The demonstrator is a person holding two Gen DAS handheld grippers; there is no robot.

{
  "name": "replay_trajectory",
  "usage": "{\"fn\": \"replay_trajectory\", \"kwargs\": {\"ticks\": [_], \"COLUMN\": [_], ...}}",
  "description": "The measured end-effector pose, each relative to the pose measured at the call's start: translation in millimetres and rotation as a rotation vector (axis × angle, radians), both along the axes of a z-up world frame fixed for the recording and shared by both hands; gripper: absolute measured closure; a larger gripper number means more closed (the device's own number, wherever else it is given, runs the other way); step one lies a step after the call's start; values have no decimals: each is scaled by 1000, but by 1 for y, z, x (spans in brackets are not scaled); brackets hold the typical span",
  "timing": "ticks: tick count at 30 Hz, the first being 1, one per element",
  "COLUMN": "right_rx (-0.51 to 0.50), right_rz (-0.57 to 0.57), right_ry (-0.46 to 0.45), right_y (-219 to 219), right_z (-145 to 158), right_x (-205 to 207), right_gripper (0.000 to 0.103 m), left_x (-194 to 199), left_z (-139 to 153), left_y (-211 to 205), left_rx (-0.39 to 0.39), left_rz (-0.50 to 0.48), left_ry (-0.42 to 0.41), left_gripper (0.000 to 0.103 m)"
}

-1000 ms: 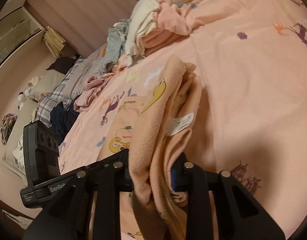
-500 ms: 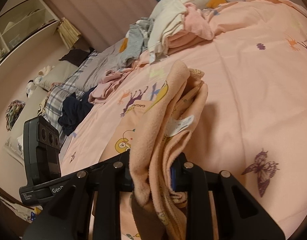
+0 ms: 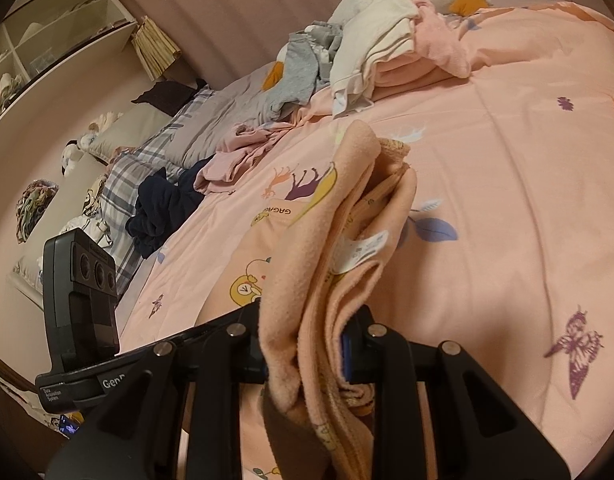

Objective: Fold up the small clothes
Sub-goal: 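Lift the grasped edge with the right tool and fold it over the shirt, then lower the folded edge onto the shirt and open the right tool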

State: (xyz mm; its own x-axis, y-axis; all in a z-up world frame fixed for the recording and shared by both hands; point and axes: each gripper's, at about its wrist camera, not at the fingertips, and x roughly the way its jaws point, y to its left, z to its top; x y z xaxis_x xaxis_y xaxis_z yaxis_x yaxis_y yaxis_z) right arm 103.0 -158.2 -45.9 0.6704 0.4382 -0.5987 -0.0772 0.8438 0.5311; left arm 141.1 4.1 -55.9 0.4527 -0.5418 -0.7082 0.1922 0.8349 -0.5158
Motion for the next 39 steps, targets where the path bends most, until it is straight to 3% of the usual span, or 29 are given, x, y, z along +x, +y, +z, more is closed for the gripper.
{"fn": "replay_trajectory", "kwargs": {"ticks": [19,39], "right_rx": [-14,57], "right_rz": [31,-19], "right_ry": [17,137], "right_y": [20,-3], "right_z": [-18,-52], "right_x": [46,53], "right_gripper": [78,72], "left_x": [42,44], "left_z": [-22,-35], "left_y": [13,9], "left_rx": [31,93], "left_rz": [20,11], "left_ry": [24,49], "left_gripper": [48,48]}}
